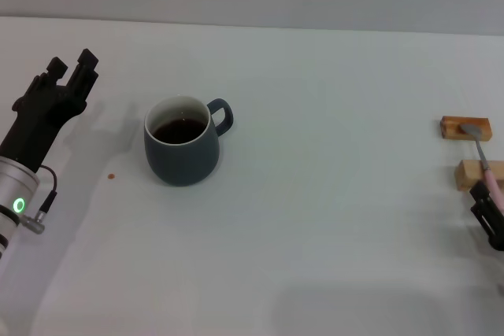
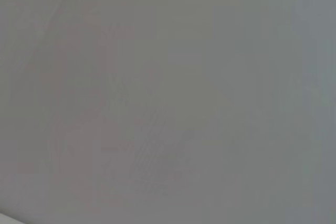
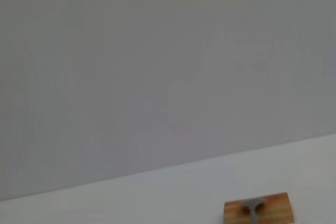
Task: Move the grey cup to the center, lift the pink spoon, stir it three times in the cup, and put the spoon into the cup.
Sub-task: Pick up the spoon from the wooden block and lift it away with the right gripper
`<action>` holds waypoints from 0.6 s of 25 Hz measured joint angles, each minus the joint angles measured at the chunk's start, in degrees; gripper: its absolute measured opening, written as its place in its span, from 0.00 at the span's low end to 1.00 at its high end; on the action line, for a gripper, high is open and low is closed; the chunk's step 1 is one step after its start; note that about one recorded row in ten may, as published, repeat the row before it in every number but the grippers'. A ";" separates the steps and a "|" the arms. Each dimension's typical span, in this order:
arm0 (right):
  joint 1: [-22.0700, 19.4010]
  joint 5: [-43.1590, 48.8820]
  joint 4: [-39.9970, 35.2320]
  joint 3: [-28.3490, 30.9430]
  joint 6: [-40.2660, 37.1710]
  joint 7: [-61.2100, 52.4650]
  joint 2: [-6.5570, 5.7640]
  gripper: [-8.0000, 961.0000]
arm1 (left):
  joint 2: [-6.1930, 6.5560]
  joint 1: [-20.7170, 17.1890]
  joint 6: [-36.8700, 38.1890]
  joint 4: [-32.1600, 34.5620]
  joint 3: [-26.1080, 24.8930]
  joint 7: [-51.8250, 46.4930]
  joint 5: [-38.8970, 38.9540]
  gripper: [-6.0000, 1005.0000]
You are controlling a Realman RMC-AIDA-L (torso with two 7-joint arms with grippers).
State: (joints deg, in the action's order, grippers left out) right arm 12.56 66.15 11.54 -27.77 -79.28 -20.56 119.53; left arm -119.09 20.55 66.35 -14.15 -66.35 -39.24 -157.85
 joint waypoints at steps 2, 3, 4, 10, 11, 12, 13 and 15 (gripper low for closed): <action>0.01 0.01 0.02 0.00 0.82 0.00 0.01 0.70 | 0.00 -0.03 0.00 0.00 0.00 0.02 0.00 0.62; 0.01 0.01 0.02 0.00 0.82 0.00 0.01 0.70 | 0.00 -0.05 -0.08 0.00 0.00 0.04 0.00 0.62; 0.01 0.02 0.06 0.00 0.97 0.00 0.01 0.70 | 0.00 -0.05 -0.17 0.00 0.00 0.04 0.00 0.62; -0.05 0.04 0.40 0.00 1.11 0.00 0.01 0.65 | 0.00 -0.14 -0.36 0.00 0.00 0.02 0.00 0.62; -0.06 0.10 0.41 0.00 1.12 0.00 0.00 0.64 | 0.00 -0.17 -0.39 0.00 0.00 0.02 0.00 0.62; -0.06 0.24 0.41 0.00 1.12 0.00 0.01 0.62 | 0.00 -0.17 -0.39 0.00 0.00 0.02 0.00 0.62; -0.07 0.41 0.42 0.00 1.12 0.00 0.01 0.61 | 0.00 -0.25 -0.41 0.00 0.00 0.01 0.00 0.62; -0.07 0.70 0.42 0.00 1.12 0.00 0.01 0.58 | 0.00 -0.33 -0.43 0.00 0.00 0.01 0.00 0.62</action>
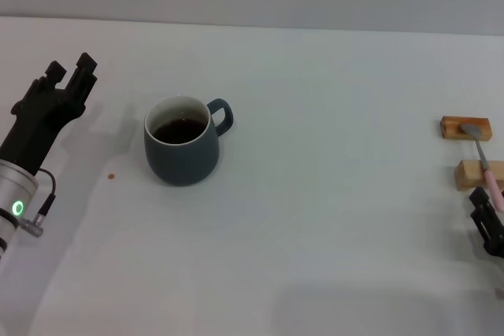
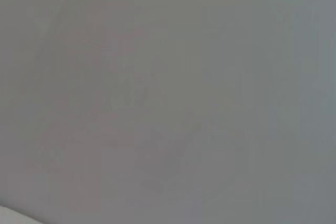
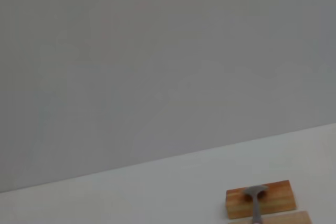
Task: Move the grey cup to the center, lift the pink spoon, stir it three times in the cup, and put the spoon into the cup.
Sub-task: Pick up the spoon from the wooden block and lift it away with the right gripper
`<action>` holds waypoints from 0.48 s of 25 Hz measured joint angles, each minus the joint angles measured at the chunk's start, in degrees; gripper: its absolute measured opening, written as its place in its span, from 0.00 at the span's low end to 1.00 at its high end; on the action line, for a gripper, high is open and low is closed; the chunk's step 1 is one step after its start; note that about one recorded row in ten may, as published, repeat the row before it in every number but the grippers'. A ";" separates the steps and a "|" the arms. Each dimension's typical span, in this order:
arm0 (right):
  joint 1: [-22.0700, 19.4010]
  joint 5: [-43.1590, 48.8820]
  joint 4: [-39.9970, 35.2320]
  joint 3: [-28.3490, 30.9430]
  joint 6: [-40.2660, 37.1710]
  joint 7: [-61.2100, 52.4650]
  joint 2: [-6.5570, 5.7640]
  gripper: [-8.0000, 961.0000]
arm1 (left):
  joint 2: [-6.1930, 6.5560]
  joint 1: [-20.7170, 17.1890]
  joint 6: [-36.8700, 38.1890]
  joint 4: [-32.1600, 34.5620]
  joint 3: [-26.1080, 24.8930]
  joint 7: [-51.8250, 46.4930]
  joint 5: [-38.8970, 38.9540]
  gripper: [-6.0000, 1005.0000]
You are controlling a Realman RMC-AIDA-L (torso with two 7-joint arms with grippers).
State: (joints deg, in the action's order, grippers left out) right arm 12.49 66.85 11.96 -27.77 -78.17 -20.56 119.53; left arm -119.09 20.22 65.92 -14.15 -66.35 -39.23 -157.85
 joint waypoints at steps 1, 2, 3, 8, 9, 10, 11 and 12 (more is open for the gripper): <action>0.01 0.05 0.00 0.00 0.00 0.00 0.00 0.56 | 0.00 -0.05 -0.01 0.00 0.02 -0.01 0.00 0.62; 0.07 0.05 0.00 0.05 0.00 0.00 0.00 0.55 | 0.00 -0.05 -0.01 0.00 0.02 -0.01 0.00 0.62; 0.10 0.05 0.00 0.13 0.00 0.00 0.00 0.54 | 0.00 -0.05 -0.01 0.00 0.02 -0.01 0.00 0.62; 0.16 0.05 -0.01 0.24 0.00 0.00 0.00 0.50 | 0.00 -0.18 -0.01 0.00 0.12 -0.03 0.00 0.62; 0.19 0.05 -0.01 0.15 0.00 0.00 0.00 0.49 | 0.00 -0.18 -0.01 0.00 0.12 -0.03 0.00 0.62; 0.21 0.05 -0.01 0.10 0.00 0.00 0.00 0.48 | 0.00 -0.18 -0.01 0.00 0.12 -0.03 0.00 0.62; 0.23 0.05 -0.01 0.09 0.00 0.00 0.00 0.47 | 0.00 -0.22 -0.01 0.00 0.15 -0.04 0.00 0.62; 0.25 0.05 -0.01 0.09 -0.01 0.00 0.00 0.46 | 0.00 -0.22 -0.01 0.00 0.15 -0.04 0.00 0.62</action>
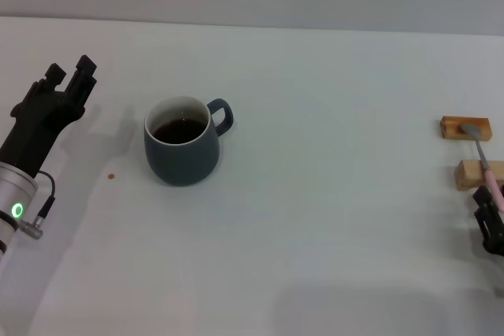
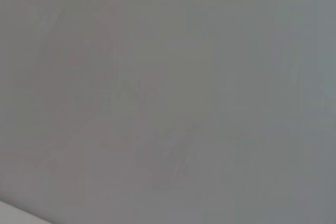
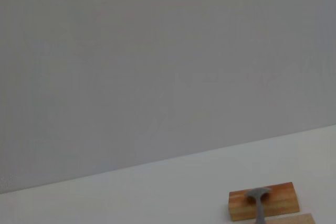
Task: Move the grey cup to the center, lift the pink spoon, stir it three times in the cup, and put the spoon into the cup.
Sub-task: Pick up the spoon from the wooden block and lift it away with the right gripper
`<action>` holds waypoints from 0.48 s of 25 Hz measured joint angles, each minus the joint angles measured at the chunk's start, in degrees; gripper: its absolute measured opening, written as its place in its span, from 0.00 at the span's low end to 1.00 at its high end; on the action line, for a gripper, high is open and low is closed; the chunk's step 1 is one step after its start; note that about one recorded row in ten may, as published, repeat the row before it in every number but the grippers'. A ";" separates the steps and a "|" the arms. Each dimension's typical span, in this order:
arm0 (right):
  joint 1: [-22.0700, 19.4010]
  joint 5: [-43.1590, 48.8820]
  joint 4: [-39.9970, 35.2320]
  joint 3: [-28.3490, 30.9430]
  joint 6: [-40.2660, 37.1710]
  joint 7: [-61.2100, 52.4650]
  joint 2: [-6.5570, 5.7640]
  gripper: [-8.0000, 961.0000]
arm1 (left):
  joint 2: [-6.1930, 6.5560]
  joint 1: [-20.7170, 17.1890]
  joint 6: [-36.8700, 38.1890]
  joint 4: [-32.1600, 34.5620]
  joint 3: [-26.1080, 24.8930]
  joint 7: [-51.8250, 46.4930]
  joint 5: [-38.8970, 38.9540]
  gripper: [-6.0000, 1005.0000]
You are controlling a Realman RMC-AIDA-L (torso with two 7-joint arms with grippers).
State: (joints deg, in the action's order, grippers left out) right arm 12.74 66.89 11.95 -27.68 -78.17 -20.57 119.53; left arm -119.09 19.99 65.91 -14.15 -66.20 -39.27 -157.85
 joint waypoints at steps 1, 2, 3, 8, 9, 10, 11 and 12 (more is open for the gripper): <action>0.00 0.00 0.00 0.00 0.00 0.00 0.00 0.45 | 0.00 0.00 0.00 0.00 0.00 0.00 0.00 0.62; 0.01 0.00 0.00 0.00 -0.01 0.00 0.00 0.43 | 0.00 -0.04 0.00 0.00 0.02 -0.01 0.00 0.62; 0.01 0.00 0.00 0.00 0.00 0.00 0.00 0.42 | 0.00 -0.04 0.00 0.00 0.02 -0.01 0.00 0.62; 0.00 0.00 0.00 -0.01 0.31 0.00 0.00 0.35 | 0.00 -0.04 0.00 0.00 0.05 -0.01 0.00 0.62; -0.05 0.00 0.00 0.02 0.39 0.00 0.00 0.34 | 0.00 -0.04 0.00 0.00 0.20 -0.02 0.00 0.62; -0.07 0.00 0.00 0.05 0.41 0.00 0.00 0.32 | 0.00 -0.04 0.00 0.00 0.20 -0.02 0.00 0.62; -0.10 0.00 0.00 0.11 0.44 0.00 0.00 0.32 | 0.00 -0.04 0.00 0.00 0.20 -0.02 0.00 0.62; -0.12 0.00 0.00 0.16 0.45 0.00 0.00 0.32 | 0.00 -0.04 0.00 0.00 0.20 -0.02 0.00 0.62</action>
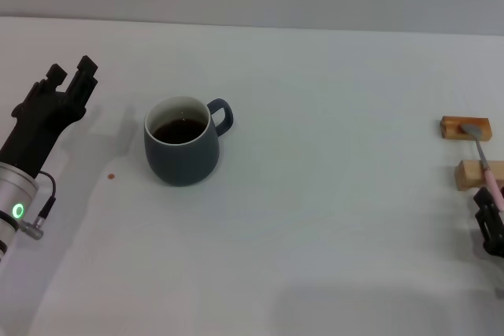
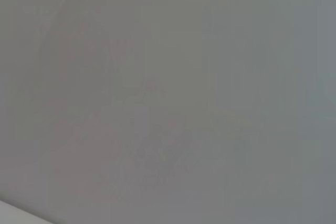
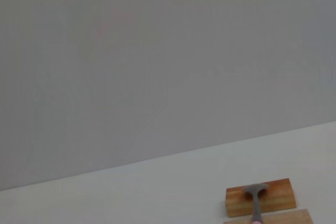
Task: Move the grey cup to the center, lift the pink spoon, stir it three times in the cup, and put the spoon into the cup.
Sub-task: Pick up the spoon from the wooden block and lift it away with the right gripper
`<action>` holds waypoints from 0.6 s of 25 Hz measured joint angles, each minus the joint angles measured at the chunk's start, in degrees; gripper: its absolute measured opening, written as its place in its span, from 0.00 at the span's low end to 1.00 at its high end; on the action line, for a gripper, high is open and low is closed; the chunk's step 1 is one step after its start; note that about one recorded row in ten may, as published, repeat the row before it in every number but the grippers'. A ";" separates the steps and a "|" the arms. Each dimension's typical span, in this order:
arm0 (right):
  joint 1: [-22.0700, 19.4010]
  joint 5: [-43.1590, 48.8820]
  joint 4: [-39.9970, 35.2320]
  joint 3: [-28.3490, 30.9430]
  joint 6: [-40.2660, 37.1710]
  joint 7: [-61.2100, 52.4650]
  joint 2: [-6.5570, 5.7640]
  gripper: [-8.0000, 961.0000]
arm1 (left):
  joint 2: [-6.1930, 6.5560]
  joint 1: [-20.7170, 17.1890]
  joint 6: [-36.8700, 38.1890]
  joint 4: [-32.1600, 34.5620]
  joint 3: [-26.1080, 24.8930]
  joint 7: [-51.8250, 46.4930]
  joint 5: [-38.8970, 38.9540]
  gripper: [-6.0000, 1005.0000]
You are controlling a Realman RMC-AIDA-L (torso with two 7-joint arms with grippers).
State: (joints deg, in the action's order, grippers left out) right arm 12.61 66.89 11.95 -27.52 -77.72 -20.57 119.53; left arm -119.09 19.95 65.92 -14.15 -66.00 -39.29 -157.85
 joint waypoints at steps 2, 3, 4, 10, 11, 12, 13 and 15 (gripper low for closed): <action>-0.06 0.00 -0.02 0.01 0.01 0.00 0.00 0.32 | 0.00 0.00 0.00 0.00 0.10 0.00 0.00 0.62; -0.14 0.00 -0.06 -0.09 0.00 0.00 0.00 0.32 | 0.00 0.00 0.00 0.00 0.10 0.00 0.00 0.62; -0.14 0.00 -0.06 -0.09 0.00 0.00 0.00 0.31 | 0.00 0.00 0.00 0.00 0.26 0.00 0.00 0.62; -0.38 0.00 -0.03 0.18 -0.11 0.00 0.00 0.25 | 0.00 0.00 -0.02 0.00 0.49 0.00 0.00 0.62; -0.40 0.00 -0.03 0.20 -0.13 0.00 0.00 0.25 | 0.00 0.00 -0.02 0.00 0.49 0.00 0.00 0.62; -0.43 0.00 -0.02 0.24 -0.15 0.00 0.00 0.25 | 0.00 -0.02 -0.04 0.00 0.53 0.00 0.00 0.62; -0.45 0.00 -0.01 0.27 -0.18 0.00 0.00 0.25 | 0.00 -0.07 -0.05 0.00 0.53 0.00 0.00 0.62; -0.50 0.00 0.00 0.31 -0.24 0.00 0.00 0.25 | 0.00 -0.09 -0.05 0.00 0.53 0.00 0.00 0.62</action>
State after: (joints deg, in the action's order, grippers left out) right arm 12.12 66.89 11.95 -27.21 -77.96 -20.57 119.53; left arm -119.09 19.86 65.87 -14.15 -65.47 -39.29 -157.85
